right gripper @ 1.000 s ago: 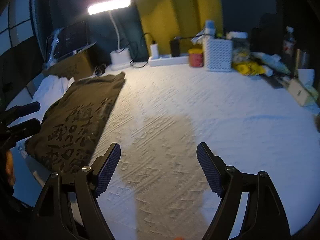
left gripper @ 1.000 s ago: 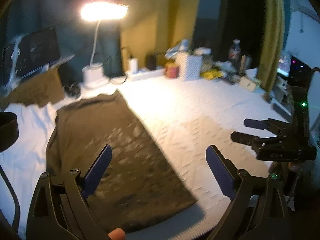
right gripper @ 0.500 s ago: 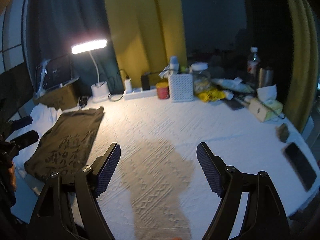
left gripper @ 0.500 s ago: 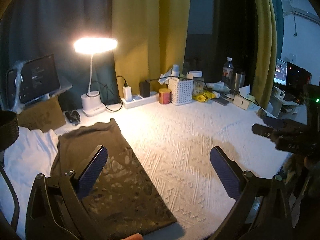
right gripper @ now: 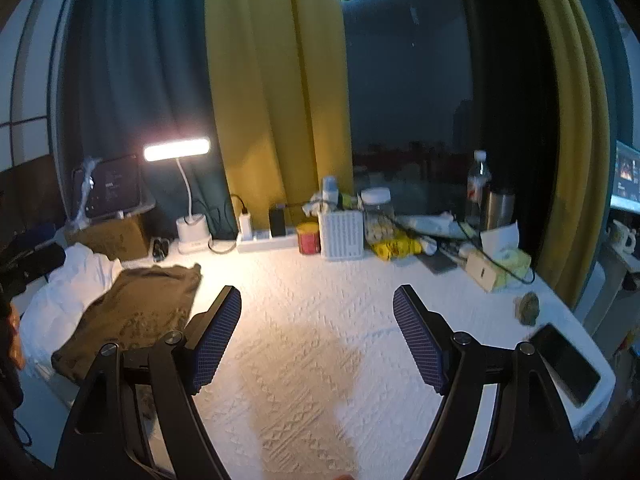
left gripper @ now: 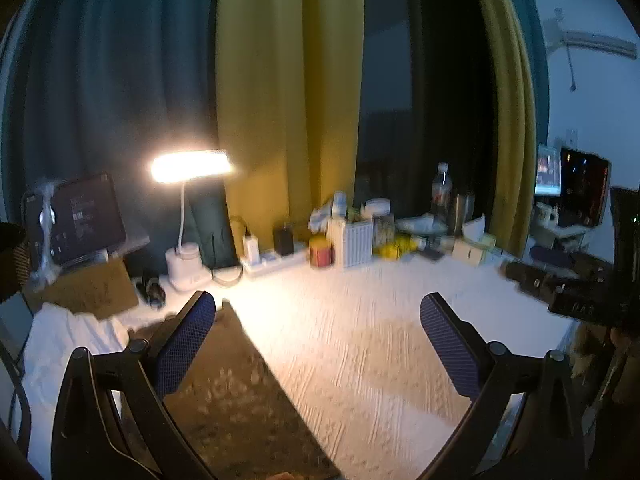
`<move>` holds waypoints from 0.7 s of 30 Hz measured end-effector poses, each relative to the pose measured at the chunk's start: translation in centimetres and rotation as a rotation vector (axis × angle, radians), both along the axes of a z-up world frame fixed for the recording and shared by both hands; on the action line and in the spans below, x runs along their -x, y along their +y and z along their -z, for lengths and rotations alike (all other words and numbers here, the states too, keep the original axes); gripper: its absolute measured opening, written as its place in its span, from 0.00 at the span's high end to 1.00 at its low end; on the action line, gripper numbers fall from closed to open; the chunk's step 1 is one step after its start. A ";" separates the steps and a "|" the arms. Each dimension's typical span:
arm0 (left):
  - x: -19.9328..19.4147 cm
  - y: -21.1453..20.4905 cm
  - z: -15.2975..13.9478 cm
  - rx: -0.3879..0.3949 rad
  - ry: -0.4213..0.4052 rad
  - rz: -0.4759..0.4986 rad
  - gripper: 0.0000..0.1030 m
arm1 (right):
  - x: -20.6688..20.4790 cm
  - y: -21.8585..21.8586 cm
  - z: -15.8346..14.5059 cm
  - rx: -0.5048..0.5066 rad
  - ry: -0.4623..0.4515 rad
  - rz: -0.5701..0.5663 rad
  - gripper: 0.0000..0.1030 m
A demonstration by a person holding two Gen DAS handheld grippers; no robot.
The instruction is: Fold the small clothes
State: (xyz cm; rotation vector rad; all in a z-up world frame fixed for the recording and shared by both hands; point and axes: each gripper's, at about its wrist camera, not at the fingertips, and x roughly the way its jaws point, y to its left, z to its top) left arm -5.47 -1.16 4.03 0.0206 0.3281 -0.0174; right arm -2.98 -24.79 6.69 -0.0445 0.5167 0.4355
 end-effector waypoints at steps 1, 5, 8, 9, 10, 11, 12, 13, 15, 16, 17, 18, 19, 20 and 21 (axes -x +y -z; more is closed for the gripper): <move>0.4 -0.2 -0.6 -0.015 -0.029 -0.010 0.02 | 0.2 0.0 -0.4 -0.004 -0.012 0.003 0.21; 1.5 -0.7 -2.2 -0.055 -0.099 -0.036 0.02 | 1.2 0.2 -2.2 -0.015 -0.063 0.011 0.21; 2.1 -0.8 -3.1 -0.040 -0.128 -0.028 0.02 | 2.0 0.5 -3.4 -0.023 -0.098 0.005 0.21; 2.3 -0.8 -3.2 -0.035 -0.140 -0.031 0.02 | 2.3 0.6 -3.8 -0.025 -0.110 0.006 0.21; 2.6 -0.8 -3.4 -0.034 -0.153 -0.037 0.02 | 2.6 0.7 -4.2 -0.027 -0.123 0.007 0.21; 2.8 -0.8 -3.5 -0.038 -0.167 -0.044 0.02 | 2.9 0.8 -4.5 -0.030 -0.134 0.005 0.21; 3.0 -0.7 -3.6 -0.041 -0.176 -0.046 0.02 | 3.2 1.0 -4.9 -0.033 -0.144 -0.001 0.21; 3.4 -0.7 -3.7 -0.041 -0.192 -0.038 0.02 | 3.4 1.1 -5.0 -0.036 -0.150 -0.005 0.21; 4.0 -0.7 -3.8 -0.032 -0.211 -0.016 0.02 | 3.8 1.4 -5.4 -0.037 -0.166 -0.011 0.21; 4.5 -0.6 -3.8 -0.027 -0.225 -0.006 0.02 | 4.0 1.6 -5.5 -0.035 -0.171 -0.017 0.21; 4.8 -0.5 -3.8 -0.026 -0.241 -0.008 0.02 | 4.1 1.8 -5.5 -0.034 -0.172 -0.022 0.21; 5.0 -0.5 -3.8 -0.028 -0.253 -0.017 0.02 | 4.1 1.9 -5.5 -0.034 -0.171 -0.027 0.21; 5.1 -0.5 -3.8 -0.030 -0.262 -0.028 0.02 | 4.1 2.1 -5.4 -0.031 -0.169 -0.033 0.21; 5.1 -0.5 -3.7 -0.030 -0.266 -0.034 0.02 | 4.1 2.3 -5.4 -0.029 -0.168 -0.037 0.21; 5.2 -0.4 -3.6 -0.027 -0.263 -0.041 0.02 | 4.2 2.5 -5.3 -0.027 -0.167 -0.040 0.21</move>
